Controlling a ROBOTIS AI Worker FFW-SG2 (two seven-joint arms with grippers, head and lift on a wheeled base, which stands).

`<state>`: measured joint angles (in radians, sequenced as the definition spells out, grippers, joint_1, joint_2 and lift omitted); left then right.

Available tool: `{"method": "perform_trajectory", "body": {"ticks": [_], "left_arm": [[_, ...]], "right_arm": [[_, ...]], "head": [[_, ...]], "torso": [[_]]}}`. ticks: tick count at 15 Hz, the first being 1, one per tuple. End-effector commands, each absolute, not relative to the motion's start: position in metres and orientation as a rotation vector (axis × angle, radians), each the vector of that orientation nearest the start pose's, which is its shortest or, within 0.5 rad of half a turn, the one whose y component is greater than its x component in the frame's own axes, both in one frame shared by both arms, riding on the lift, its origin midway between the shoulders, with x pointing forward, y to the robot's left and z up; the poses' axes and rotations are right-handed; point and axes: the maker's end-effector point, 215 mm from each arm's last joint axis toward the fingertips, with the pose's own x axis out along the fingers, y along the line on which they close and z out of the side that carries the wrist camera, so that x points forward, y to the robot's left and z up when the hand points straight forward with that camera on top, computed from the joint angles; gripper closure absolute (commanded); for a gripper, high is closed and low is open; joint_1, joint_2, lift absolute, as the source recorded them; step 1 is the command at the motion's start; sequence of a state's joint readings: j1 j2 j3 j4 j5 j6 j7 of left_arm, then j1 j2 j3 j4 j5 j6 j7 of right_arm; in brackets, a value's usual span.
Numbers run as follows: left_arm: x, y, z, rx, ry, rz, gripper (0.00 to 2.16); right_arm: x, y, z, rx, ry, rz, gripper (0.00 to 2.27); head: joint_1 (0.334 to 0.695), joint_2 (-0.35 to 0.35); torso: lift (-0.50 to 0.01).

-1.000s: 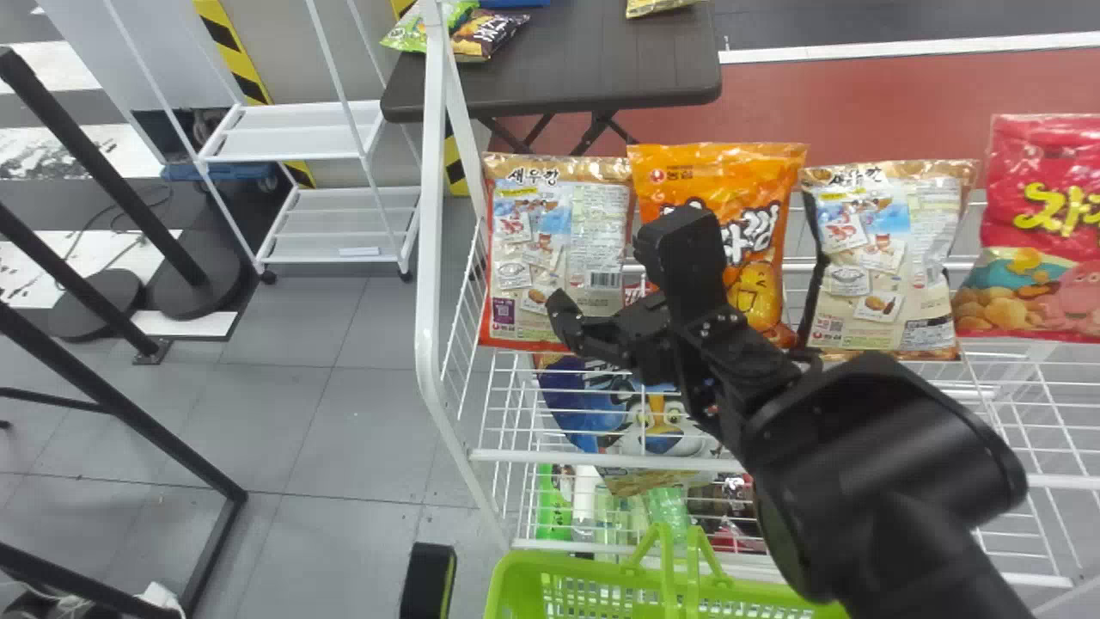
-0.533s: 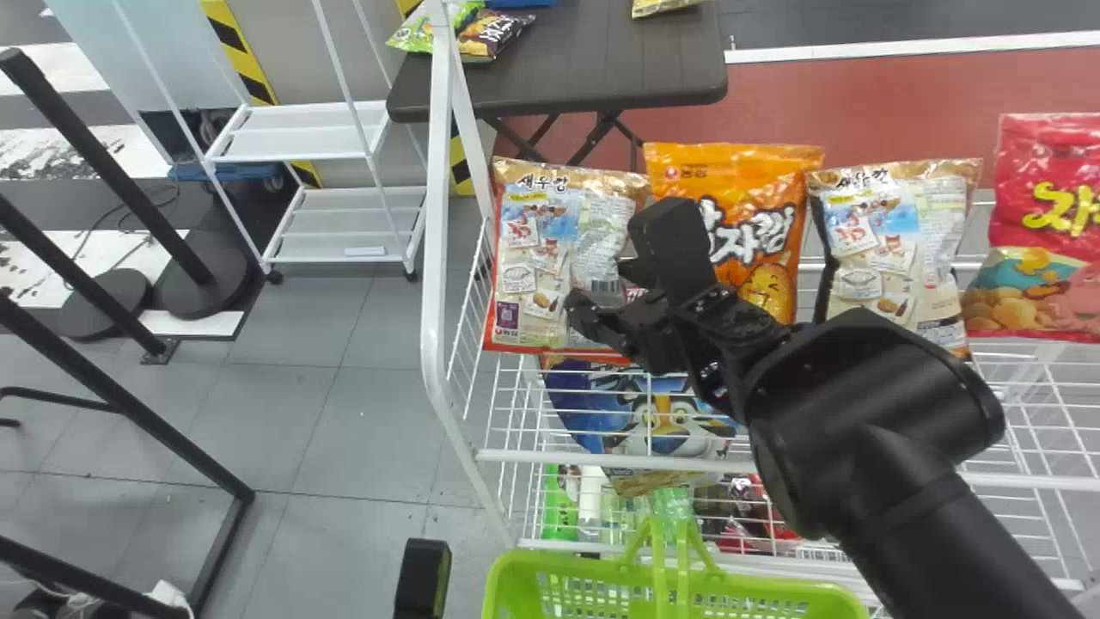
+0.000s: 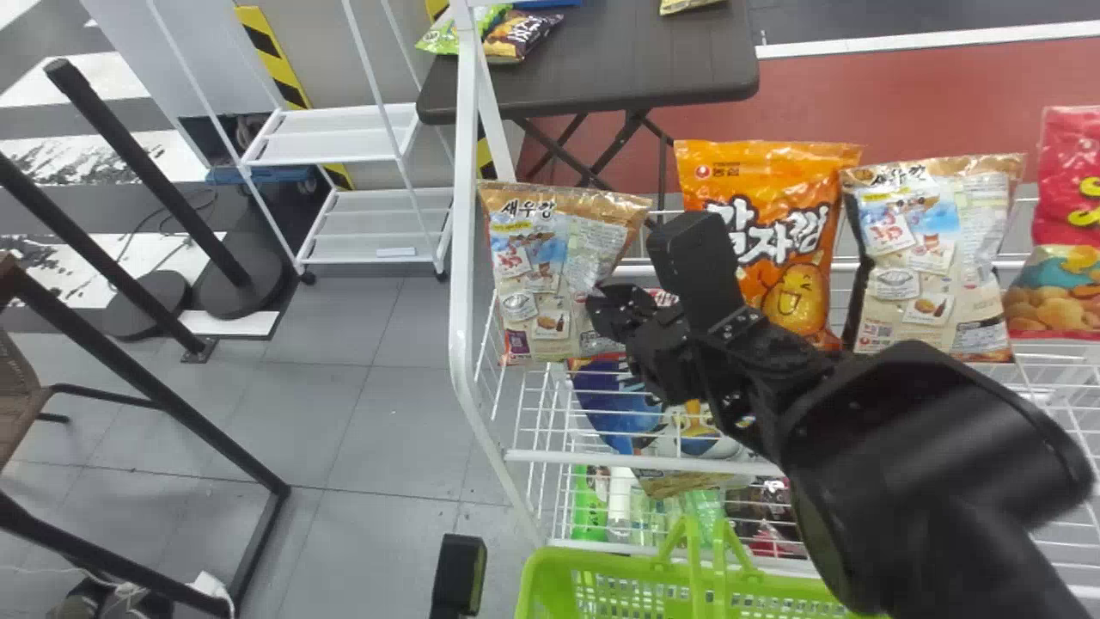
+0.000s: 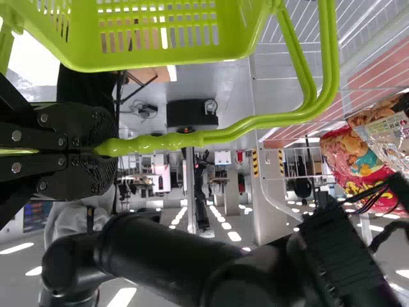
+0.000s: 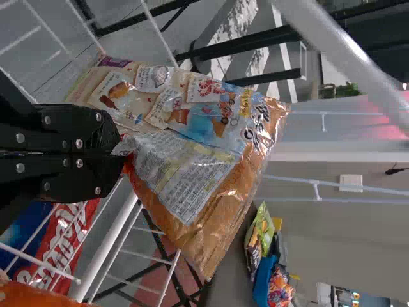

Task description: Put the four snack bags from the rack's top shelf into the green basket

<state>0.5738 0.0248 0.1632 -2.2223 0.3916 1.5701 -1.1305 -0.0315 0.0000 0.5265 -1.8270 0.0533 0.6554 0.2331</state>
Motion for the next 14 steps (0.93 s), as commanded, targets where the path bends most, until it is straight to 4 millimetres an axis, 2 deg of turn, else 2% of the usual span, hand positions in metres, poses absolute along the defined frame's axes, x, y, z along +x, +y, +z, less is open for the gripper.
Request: {"method": "perform_trajectory", "body": {"ticks": [1,2,4,5,6,8,9,10,11,13,14], "left_arm": [[0.164,0.042,-0.411,-1.086,1.134,-1.035,2.15],[0.165,0.042,-0.411,-1.089,1.131,-1.034,2.15],[0.168,0.041,-0.409,-1.083,1.123,-1.036,2.15],[0.169,0.041,-0.409,-1.079,1.125,-1.035,2.15],[0.17,0.04,-0.41,-1.076,1.123,-1.033,2.15],[0.172,0.041,-0.409,-1.067,1.119,-1.028,2.15],[0.174,0.041,-0.41,-1.06,1.118,-1.023,2.15],[0.176,0.042,-0.41,-1.056,1.115,-1.018,2.15],[0.178,0.043,-0.409,-1.059,1.107,-1.014,2.15],[0.176,0.049,-0.408,-1.071,1.097,-0.996,2.15],[0.175,0.047,-0.408,-1.067,1.1,-0.999,2.15]], "right_arm": [[0.46,0.078,-0.362,-0.14,0.368,0.674,2.1],[0.453,0.065,-0.352,-0.138,0.359,0.643,2.1],[0.442,0.018,-0.324,-0.085,0.339,0.548,2.1],[0.431,-0.004,-0.318,-0.082,0.337,0.518,2.1],[0.418,-0.04,-0.31,-0.081,0.35,0.465,2.1],[0.382,-0.094,-0.304,-0.114,0.376,0.4,2.1],[0.361,-0.122,-0.306,-0.127,0.413,0.367,2.1],[0.335,-0.147,-0.317,-0.121,0.493,0.342,2.1],[0.312,-0.166,-0.325,-0.104,0.562,0.331,2.1],[0.272,-0.187,-0.363,-0.084,0.758,0.341,2.1],[0.243,-0.194,-0.384,-0.049,0.878,0.349,2.1]], "head": [[0.695,0.241],[0.695,0.241],[0.695,0.206],[0.695,0.178],[0.695,0.144],[0.695,0.063],[0.695,0.008],[0.695,-0.095],[0.695,-0.141],[0.695,-0.227],[0.695,-0.308]], "torso": [[0.0],[0.0],[0.0],[0.0],[0.0],[0.0],[0.0],[0.0],[0.0],[0.0],[0.0]]}}
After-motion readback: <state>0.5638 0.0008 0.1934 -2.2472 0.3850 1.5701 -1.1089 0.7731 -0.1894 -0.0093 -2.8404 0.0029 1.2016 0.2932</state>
